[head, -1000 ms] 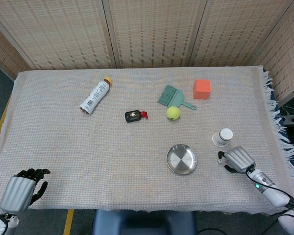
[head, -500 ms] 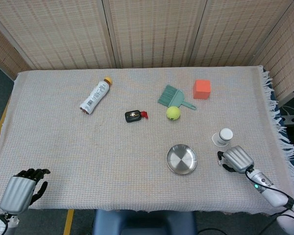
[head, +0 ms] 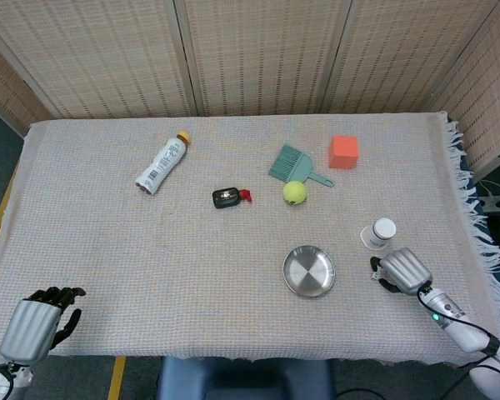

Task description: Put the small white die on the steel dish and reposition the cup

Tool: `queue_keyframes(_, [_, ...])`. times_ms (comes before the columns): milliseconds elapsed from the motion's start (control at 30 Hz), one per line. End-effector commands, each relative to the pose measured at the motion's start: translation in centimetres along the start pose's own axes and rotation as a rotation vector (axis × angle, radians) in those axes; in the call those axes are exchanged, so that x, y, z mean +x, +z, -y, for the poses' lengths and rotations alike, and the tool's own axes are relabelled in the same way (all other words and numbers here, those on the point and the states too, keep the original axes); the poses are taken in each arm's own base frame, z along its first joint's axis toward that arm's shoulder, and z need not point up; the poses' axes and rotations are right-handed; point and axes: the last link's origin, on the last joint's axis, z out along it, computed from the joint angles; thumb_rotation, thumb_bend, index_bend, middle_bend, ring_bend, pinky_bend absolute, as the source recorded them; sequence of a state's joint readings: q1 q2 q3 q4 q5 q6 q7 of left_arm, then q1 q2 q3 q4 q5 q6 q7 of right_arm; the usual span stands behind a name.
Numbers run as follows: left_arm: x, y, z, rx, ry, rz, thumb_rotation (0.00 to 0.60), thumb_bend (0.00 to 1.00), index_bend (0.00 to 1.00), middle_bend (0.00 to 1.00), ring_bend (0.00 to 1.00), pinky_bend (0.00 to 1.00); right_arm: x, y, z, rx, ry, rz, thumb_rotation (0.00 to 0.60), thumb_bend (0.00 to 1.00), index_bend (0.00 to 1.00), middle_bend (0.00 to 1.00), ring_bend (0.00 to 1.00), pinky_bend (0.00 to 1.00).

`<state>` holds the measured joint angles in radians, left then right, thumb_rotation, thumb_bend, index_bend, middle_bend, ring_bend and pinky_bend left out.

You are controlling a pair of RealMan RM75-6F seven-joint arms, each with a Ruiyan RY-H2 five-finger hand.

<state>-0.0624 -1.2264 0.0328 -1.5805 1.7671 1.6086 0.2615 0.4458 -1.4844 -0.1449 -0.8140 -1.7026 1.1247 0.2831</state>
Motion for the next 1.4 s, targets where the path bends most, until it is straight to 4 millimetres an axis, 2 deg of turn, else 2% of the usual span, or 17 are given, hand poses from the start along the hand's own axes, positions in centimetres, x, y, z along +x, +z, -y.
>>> queue_keyframes(33, [0.00, 0.00, 0.00, 0.000, 0.000, 0.000, 0.600, 0.39, 0.41, 0.52, 0.49, 0.63, -0.04, 0.01, 0.05, 0.002, 0.003, 0.000, 0.600, 0.23, 0.42, 0.79, 0.70, 0.95])
queue_keyframes(433, [0.04, -0.02, -0.01, 0.000, 0.000, -0.002, 0.600, 0.39, 0.41, 0.52, 0.49, 0.63, -0.28, -0.01, 0.32, 0.030, 0.065, 0.018, 0.600, 0.21, 0.40, 0.80, 0.70, 0.95])
queue_keyframes(800, [0.03, -0.02, -0.01, 0.000, 0.001, -0.002, 0.600, 0.39, 0.41, 0.52, 0.49, 0.63, -0.12, 0.00, 0.28, 0.021, 0.036, -0.027, 0.600, 0.21, 0.56, 0.81, 0.72, 0.96])
queue_keyframes(1000, [0.01, -0.01, -0.01, 0.000, 0.002, -0.001, 0.600, 0.39, 0.41, 0.52, 0.49, 0.63, -0.21, -0.01, 0.21, 0.012, 0.022, -0.013, 0.600, 0.21, 0.52, 0.81, 0.72, 0.96])
queue_keyframes(1400, [0.02, 0.01, -0.02, 0.000, -0.001, 0.000, 0.600, 0.39, 0.41, 0.52, 0.49, 0.63, 0.61, -0.43, 0.99, 0.040, 0.039, -0.084, 0.600, 0.21, 0.55, 0.81, 0.72, 0.96])
